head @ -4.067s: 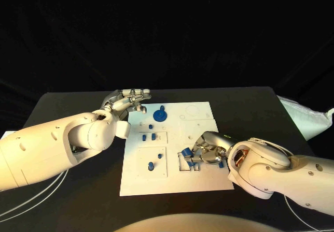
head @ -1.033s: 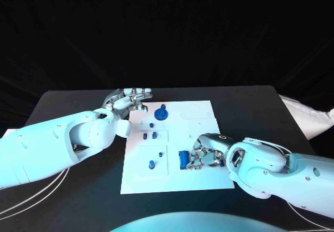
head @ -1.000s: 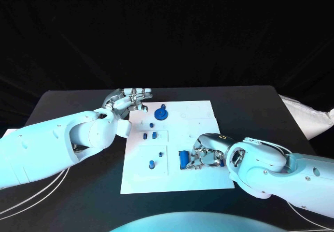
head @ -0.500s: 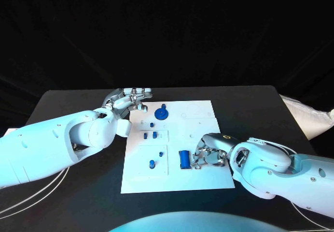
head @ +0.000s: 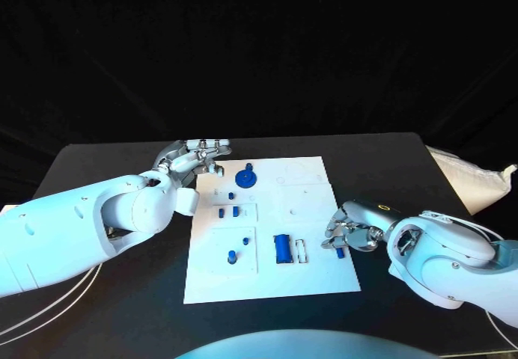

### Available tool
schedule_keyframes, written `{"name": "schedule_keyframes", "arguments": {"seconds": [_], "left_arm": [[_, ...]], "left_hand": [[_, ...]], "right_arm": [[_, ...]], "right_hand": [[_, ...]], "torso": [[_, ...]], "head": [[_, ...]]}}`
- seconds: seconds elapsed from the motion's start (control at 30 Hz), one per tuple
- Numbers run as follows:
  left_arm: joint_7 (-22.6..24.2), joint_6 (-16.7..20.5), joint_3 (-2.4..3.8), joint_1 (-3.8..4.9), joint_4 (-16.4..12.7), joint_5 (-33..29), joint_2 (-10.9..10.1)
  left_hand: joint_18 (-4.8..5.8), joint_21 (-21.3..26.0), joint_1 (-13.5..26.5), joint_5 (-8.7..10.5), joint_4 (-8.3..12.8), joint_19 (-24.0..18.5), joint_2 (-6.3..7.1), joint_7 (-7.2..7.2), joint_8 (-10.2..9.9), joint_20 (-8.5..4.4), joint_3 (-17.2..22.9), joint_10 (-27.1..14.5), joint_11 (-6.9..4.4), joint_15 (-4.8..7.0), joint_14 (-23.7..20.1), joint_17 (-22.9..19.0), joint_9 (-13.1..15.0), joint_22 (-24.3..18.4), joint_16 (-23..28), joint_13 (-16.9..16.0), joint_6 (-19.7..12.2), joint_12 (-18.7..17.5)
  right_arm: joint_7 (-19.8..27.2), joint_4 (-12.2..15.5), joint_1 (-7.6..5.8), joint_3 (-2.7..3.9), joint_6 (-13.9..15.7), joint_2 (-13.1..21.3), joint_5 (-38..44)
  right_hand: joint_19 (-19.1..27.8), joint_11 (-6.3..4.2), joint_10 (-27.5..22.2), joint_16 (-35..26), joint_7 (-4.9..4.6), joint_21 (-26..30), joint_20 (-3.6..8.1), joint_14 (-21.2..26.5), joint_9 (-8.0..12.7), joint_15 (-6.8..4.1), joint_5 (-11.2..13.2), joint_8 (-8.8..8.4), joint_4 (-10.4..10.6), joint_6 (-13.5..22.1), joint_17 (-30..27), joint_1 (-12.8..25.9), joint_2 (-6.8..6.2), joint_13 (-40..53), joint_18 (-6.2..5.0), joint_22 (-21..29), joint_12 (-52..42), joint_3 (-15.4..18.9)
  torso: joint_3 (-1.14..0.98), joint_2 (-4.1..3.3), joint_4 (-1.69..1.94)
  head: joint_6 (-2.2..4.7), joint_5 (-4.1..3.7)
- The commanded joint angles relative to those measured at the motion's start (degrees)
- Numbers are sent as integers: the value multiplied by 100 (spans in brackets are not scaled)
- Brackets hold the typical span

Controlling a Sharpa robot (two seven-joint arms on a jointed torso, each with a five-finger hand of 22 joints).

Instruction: Assemble the parts on the task board

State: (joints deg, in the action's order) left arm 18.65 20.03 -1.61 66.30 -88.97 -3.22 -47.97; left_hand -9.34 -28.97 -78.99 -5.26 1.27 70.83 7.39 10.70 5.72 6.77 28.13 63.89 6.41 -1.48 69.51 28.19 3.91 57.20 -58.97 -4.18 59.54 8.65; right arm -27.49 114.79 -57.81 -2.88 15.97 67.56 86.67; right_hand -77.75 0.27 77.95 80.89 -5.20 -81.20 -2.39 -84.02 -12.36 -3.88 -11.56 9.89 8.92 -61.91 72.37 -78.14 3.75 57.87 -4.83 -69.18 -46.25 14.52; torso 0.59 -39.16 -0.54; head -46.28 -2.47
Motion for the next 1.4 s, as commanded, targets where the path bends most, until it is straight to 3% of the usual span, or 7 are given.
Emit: {"name": "schedule_keyframes", "arguments": {"seconds": [0.03,0.13,0.37,0.73,1.4], "left_arm": [[19,-107,3,2,-26,6,-1],[17,-120,3,1,-28,6,8],[17,-137,2,-15,-20,7,29],[14,-144,2,-35,-13,7,32],[2,-151,2,-42,-1,7,33]], "left_hand": [[-103,39,-20,-17,-8,-21,-32,13,20,5,-33,-35,17,13,-39,-9,2,-6,10,9,-46,31],[-103,39,-20,-17,-8,-21,-32,13,20,5,-33,-35,17,13,-39,-9,2,-6,10,9,-46,31],[-103,39,-20,-17,-8,-21,-32,13,20,5,-33,-35,17,13,-39,-9,2,-6,10,9,-46,31],[-103,39,-20,-17,-8,-21,-32,13,20,5,-33,-35,17,13,-39,-9,2,-6,10,9,-46,31],[-103,39,-20,-17,-8,-21,-32,13,20,5,-33,-35,17,13,-39,-9,2,-6,10,9,-46,31]], "right_arm": [[-124,21,-4,-3,168,99,168],[-272,-5,-8,-4,81,191,278],[-397,-111,-1,-13,-135,236,271],[-533,-239,33,-23,-430,156,380],[-538,-346,117,-28,-711,-155,750]], "right_hand": [[-9,20,25,-20,-6,2,-45,-304,10,43,-83,-36,0,14,14,-7,18,58,49,-26,-91,16],[-24,19,43,-14,2,-9,-58,-307,10,47,-196,-39,73,-41,25,76,36,106,51,-50,-149,68],[-28,15,45,-14,10,-12,-61,-307,14,45,-290,-57,183,-75,28,179,62,127,51,-56,-165,129],[-35,6,50,-11,25,-17,-60,-309,7,40,-300,-49,232,-122,35,214,73,136,53,-67,-172,154],[-36,-10,55,-6,44,-18,-53,-311,-1,29,-327,-39,231,-173,47,175,64,157,53,-72,-194,163]], "torso": [[-21,8,-64],[-29,12,-89],[-37,10,-74],[-21,8,-76],[-27,11,-72]], "head": [[3,-24],[15,-43],[25,-69],[26,-82],[-4,-56]]}}
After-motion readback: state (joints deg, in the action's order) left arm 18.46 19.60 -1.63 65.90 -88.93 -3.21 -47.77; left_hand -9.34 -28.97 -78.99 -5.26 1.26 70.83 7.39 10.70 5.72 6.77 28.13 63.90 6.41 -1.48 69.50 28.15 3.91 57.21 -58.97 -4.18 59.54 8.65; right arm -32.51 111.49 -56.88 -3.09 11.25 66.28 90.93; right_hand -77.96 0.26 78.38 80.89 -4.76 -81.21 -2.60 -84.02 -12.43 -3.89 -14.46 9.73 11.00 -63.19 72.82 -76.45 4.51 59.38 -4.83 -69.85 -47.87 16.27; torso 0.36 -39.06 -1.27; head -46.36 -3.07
